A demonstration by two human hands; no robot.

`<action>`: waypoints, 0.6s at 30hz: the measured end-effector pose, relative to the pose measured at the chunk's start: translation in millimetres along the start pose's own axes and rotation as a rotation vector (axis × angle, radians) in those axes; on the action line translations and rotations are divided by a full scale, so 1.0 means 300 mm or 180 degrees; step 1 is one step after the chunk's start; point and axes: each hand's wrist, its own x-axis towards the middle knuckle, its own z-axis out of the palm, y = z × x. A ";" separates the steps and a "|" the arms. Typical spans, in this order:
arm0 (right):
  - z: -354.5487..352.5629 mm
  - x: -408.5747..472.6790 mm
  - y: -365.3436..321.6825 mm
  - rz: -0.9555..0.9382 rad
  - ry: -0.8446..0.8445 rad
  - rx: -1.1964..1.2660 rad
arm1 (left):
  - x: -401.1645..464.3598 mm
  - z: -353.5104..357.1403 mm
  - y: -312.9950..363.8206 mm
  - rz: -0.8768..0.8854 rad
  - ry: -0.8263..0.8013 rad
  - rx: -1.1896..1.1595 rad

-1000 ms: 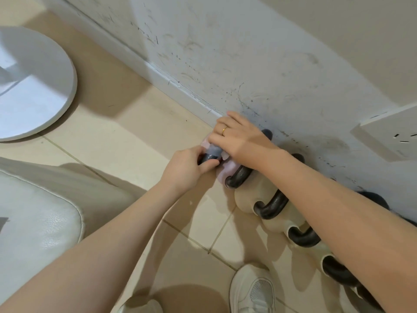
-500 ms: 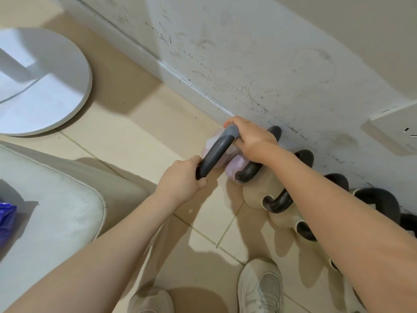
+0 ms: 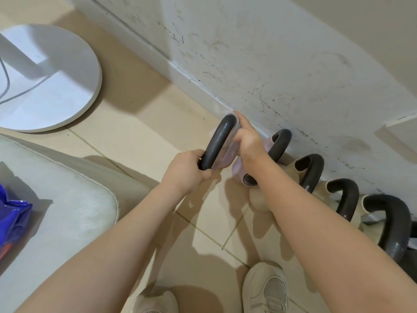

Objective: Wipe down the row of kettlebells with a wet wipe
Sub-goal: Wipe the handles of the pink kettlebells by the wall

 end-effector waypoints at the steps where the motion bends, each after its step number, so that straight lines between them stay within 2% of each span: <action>1: -0.005 0.006 0.006 0.0078 0.0058 0.0132 | 0.000 0.002 -0.001 0.0019 -0.0007 0.0055; 2: -0.006 0.010 0.007 0.0145 0.0206 0.0181 | -0.001 0.007 -0.002 0.0040 -0.0012 0.0109; 4: -0.013 -0.007 0.005 0.0416 0.0446 -0.0255 | -0.005 0.017 -0.002 0.0071 -0.0014 0.0208; 7: -0.022 -0.031 0.014 0.0407 0.0439 -0.0377 | -0.008 0.029 0.006 0.0100 -0.0039 0.0357; 11: 0.014 -0.046 0.011 -0.0676 0.0614 -0.0564 | -0.001 0.036 0.036 0.0159 -0.0008 0.0492; 14: -0.008 -0.052 0.024 -0.1411 0.0723 -0.1273 | 0.018 0.043 0.080 0.0153 -0.0034 0.0575; 15: -0.019 -0.046 0.021 -0.1394 0.0814 -0.1456 | 0.026 0.045 0.097 0.0146 -0.0059 0.0615; 18: -0.039 -0.001 -0.016 -0.0780 0.1056 -0.2109 | 0.062 0.051 0.150 0.0167 -0.0112 0.0817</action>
